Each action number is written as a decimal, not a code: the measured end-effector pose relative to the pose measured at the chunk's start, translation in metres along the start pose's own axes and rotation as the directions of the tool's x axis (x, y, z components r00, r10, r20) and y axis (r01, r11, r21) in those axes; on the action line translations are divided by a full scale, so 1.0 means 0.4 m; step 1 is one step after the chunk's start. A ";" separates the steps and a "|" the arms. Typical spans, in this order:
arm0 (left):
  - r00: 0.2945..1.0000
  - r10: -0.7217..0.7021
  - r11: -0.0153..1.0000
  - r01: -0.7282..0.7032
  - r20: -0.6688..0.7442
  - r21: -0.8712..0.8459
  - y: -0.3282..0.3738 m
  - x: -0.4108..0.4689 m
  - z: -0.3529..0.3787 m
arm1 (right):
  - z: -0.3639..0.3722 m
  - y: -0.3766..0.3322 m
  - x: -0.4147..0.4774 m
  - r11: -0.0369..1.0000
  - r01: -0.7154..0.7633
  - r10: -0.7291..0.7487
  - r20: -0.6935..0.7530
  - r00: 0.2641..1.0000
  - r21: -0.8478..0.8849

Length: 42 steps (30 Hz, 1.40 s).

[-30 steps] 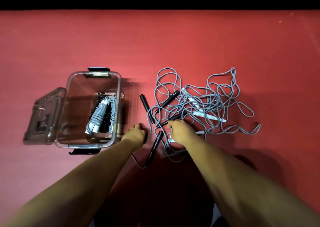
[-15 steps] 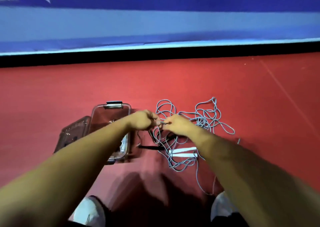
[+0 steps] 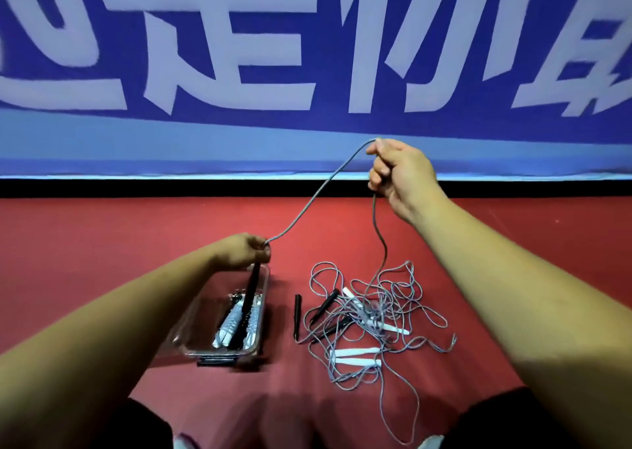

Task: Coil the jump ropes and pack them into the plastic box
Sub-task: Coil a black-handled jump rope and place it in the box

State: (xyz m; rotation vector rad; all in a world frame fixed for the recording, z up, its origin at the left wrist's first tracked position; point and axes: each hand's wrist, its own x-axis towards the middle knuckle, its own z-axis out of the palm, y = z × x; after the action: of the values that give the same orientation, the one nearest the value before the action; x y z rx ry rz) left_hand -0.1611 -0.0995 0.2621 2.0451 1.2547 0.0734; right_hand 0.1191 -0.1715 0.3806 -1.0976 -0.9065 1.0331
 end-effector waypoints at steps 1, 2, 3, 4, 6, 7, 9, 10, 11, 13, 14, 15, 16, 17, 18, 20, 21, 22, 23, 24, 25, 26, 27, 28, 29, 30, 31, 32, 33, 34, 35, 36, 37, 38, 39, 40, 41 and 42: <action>1.000 -0.016 0.997 0.016 -0.007 -0.081 0.007 -0.016 -0.016 | -0.011 -0.005 -0.004 1.000 0.008 -0.008 -0.044 0.999 -0.010; 0.999 -0.040 0.979 0.040 0.004 -0.199 0.013 -0.033 -0.027 | -0.022 0.000 -0.005 0.999 0.011 -0.014 -0.082 0.996 -0.040; 0.997 -0.068 0.951 0.072 0.026 -0.301 0.017 -0.048 -0.037 | -0.035 0.013 -0.003 0.996 0.008 -0.019 -0.117 0.993 -0.087; 0.994 -0.098 0.917 0.109 0.048 -0.384 0.026 -0.060 -0.044 | -0.048 0.028 -0.001 0.990 -0.005 -0.015 -0.145 0.989 -0.140; 0.987 -0.152 0.842 0.159 0.056 -0.516 0.043 -0.084 -0.051 | -0.068 0.073 -0.001 0.969 -0.072 0.029 -0.182 0.983 -0.237; 0.984 -0.175 0.804 0.164 0.036 -0.571 0.050 -0.097 -0.050 | -0.073 0.102 -0.002 0.951 -0.119 0.065 -0.193 0.979 -0.284; 0.981 -0.194 0.771 0.157 0.007 -0.617 0.061 -0.104 -0.043 | -0.084 0.146 0.007 0.896 -0.168 0.078 -0.226 0.971 -0.410; 0.982 -0.189 0.766 0.157 0.015 -0.624 0.062 -0.104 -0.037 | -0.087 0.161 0.015 0.869 -0.158 0.047 -0.240 0.970 -0.469; 0.982 -0.187 0.754 0.165 0.033 -0.636 0.065 -0.104 -0.031 | -0.089 0.168 0.023 0.844 -0.140 0.011 -0.244 0.970 -0.517; 0.974 -0.212 0.695 0.211 0.084 -0.688 0.060 -0.096 -0.031 | -0.092 0.169 0.034 0.819 -0.135 -0.014 -0.255 0.967 -0.557; 0.969 -0.216 0.663 0.234 0.117 -0.711 0.059 -0.094 -0.038 | -0.098 0.168 0.040 0.824 -0.146 -0.012 -0.275 0.961 -0.547; 0.966 -0.210 0.643 0.252 0.149 -0.724 0.053 -0.091 -0.043 | -0.109 0.169 0.046 0.833 -0.162 -0.010 -0.307 0.952 -0.529; 0.964 -0.192 0.639 0.264 0.182 -0.722 0.051 -0.091 -0.047 | -0.125 0.169 0.050 0.840 -0.178 -0.009 -0.343 0.939 -0.512; 0.961 -0.173 0.634 0.277 0.216 -0.722 0.048 -0.091 -0.047 | -0.142 0.171 0.052 0.844 -0.193 -0.010 -0.374 0.927 -0.500; 0.956 -0.159 0.622 0.292 0.248 -0.726 0.047 -0.093 -0.043 | -0.155 0.173 0.051 0.843 -0.209 -0.005 -0.396 0.918 -0.496; 0.939 -0.166 0.561 0.341 0.301 -0.754 0.059 -0.101 -0.031 | -0.160 0.183 0.043 0.830 -0.257 0.051 -0.391 0.919 -0.496; 0.936 -0.156 0.534 0.348 0.314 -0.770 0.078 -0.106 -0.024 | -0.151 0.184 0.036 0.813 -0.286 0.102 -0.359 0.928 -0.508; 0.942 -0.136 0.516 0.331 0.306 -0.790 0.098 -0.109 -0.021 | -0.136 0.181 0.026 0.786 -0.312 0.169 -0.299 0.939 -0.534; 0.954 -0.102 0.492 0.294 0.281 -0.819 0.122 -0.110 -0.019 | -0.114 0.174 0.014 0.745 -0.329 0.247 -0.218 0.944 -0.580; 0.971 -0.056 0.469 0.232 0.234 -0.852 0.142 -0.108 -0.019 | -0.088 0.164 0.001 0.698 -0.332 0.332 -0.123 0.935 -0.634; 0.986 -0.012 0.439 0.156 0.168 -0.885 0.161 -0.103 -0.019 | -0.060 0.154 -0.011 0.664 -0.317 0.416 -0.018 0.909 -0.677; 0.996 0.019 0.412 0.071 0.087 -0.909 0.175 -0.099 -0.017 | -0.031 0.146 -0.025 0.655 -0.297 0.490 0.090 0.867 -0.695; 0.999 0.032 0.396 -0.010 0.003 -0.918 0.189 -0.097 -0.015 | -0.001 0.142 -0.038 0.674 -0.281 0.541 0.197 0.818 -0.684; 0.997 0.039 0.398 -0.074 -0.064 -0.914 0.198 -0.093 -0.012 | 0.027 0.138 -0.052 0.709 -0.270 0.562 0.290 0.775 -0.652; 0.994 0.048 0.424 -0.112 -0.102 -0.899 0.203 -0.093 -0.009 | 0.053 0.135 -0.066 0.752 -0.253 0.550 0.367 0.750 -0.609; 0.993 0.059 0.477 -0.121 -0.105 -0.871 0.205 -0.093 -0.008 | 0.074 0.133 -0.076 0.795 -0.226 0.511 0.420 0.750 -0.563; 0.995 0.070 0.553 -0.097 -0.070 -0.827 0.205 -0.097 -0.006 | 0.090 0.129 -0.084 0.834 -0.185 0.450 0.446 0.773 -0.520; 0.996 0.083 0.625 -0.063 -0.014 -0.778 0.203 -0.101 -0.005 | 0.100 0.127 -0.086 0.860 -0.132 0.382 0.450 0.807 -0.494; 0.995 0.095 0.674 -0.036 0.038 -0.738 0.199 -0.101 -0.003 | 0.104 0.124 -0.085 0.866 -0.073 0.321 0.439 0.839 -0.494; 0.994 0.092 0.697 -0.021 0.061 -0.717 0.196 -0.101 -0.003 | 0.102 0.124 -0.081 0.854 -0.025 0.282 0.421 0.862 -0.520; 0.996 0.075 0.690 -0.023 0.039 -0.723 0.199 -0.100 -0.011 | 0.094 0.123 -0.075 0.827 0.011 0.263 0.405 0.876 -0.562; 0.999 0.046 0.659 -0.041 -0.014 -0.751 0.201 -0.098 -0.023 | 0.081 0.127 -0.068 0.790 0.037 0.268 0.398 0.878 -0.612; 0.997 0.009 0.604 -0.070 -0.082 -0.794 0.201 -0.094 -0.040 | 0.064 0.134 -0.060 0.750 0.053 0.289 0.399 0.870 -0.659; 0.989 -0.038 0.533 -0.102 -0.145 -0.840 0.196 -0.089 -0.060 | 0.040 0.147 -0.050 0.711 0.061 0.323 0.403 0.856 -0.700; 0.976 -0.090 0.455 -0.136 -0.197 -0.880 0.187 -0.087 -0.083 | 0.012 0.164 -0.039 0.670 0.062 0.366 0.402 0.840 -0.740; 0.960 -0.149 0.382 -0.165 -0.236 -0.909 0.168 -0.087 -0.104 | -0.022 0.186 -0.032 0.626 0.049 0.419 0.388 0.821 -0.778; 0.942 -0.209 0.327 -0.185 -0.262 -0.927 0.145 -0.085 -0.123 | -0.056 0.207 -0.031 0.586 0.014 0.475 0.358 0.804 -0.810; 0.923 -0.265 0.309 -0.192 -0.278 -0.931 0.119 -0.084 -0.139 | -0.090 0.229 -0.030 0.563 -0.045 0.522 0.314 0.793 -0.825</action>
State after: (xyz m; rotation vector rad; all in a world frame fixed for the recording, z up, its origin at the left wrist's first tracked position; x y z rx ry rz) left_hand -0.1650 -0.1084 0.3419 0.8935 1.0302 1.0298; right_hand 0.1316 -0.1804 0.2828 -1.8043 -1.8033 1.2891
